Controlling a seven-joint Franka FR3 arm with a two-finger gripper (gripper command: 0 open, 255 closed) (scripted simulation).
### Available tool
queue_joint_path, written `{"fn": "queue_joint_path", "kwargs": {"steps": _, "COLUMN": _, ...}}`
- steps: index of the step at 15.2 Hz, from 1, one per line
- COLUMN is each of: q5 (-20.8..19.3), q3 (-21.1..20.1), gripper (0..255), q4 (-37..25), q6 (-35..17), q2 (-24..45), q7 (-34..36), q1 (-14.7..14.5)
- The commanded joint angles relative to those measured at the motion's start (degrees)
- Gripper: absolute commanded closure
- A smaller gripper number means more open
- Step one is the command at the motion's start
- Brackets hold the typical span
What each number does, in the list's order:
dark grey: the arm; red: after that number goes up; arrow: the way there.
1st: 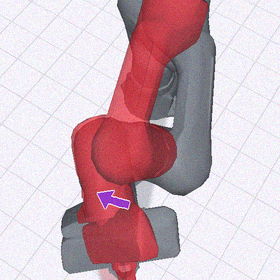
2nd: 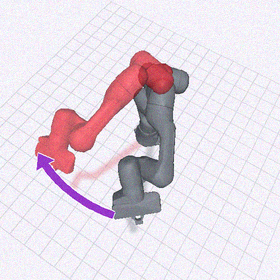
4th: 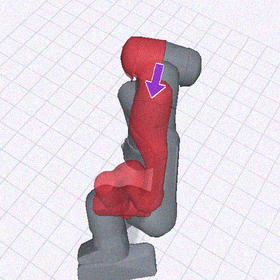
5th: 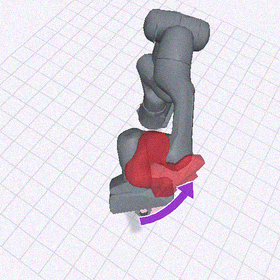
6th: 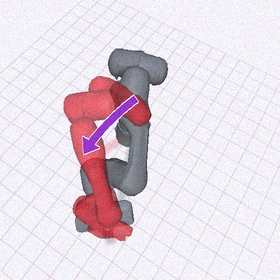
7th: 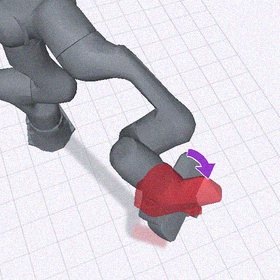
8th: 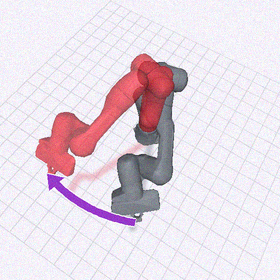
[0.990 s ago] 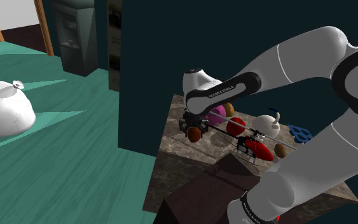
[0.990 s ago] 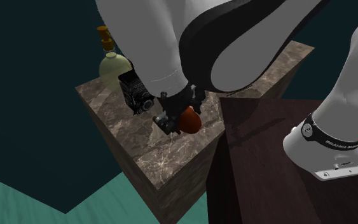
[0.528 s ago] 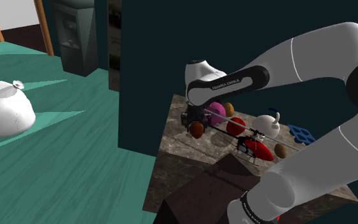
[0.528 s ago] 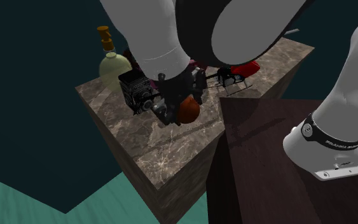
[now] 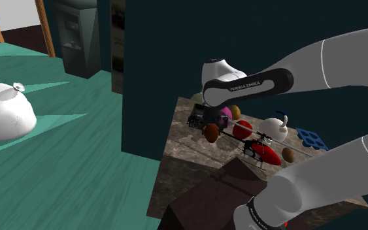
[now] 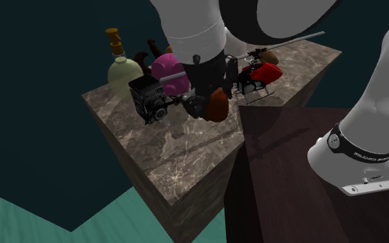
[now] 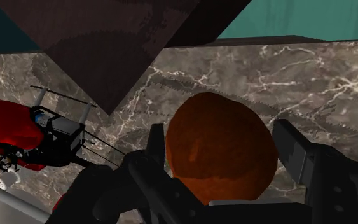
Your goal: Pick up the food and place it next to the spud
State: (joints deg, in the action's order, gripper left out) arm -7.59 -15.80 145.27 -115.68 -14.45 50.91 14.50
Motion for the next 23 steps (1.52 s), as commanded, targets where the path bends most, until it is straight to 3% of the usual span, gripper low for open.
{"fn": "queue_joint_path", "kwargs": {"steps": 1, "q5": -0.46, "q3": 1.65, "gripper": 255, "q4": 3.08, "q6": -0.52, "q2": -3.04, "q7": -2.53, "q1": 0.94}}
{"fn": "queue_joint_path", "kwargs": {"steps": 12, "q5": -8.28, "q3": 12.89, "gripper": 255, "q4": 17.3, "q6": -2.13, "q2": -18.87, "q7": -16.85, "q1": 8.91}}
{"fn": "queue_joint_path", "kwargs": {"steps": 23, "q5": -22.84, "q3": 26.86, "gripper": 255, "q4": 22.42, "q6": -5.41, "q2": -25.89, "q7": -33.18, "q1": 23.33}}
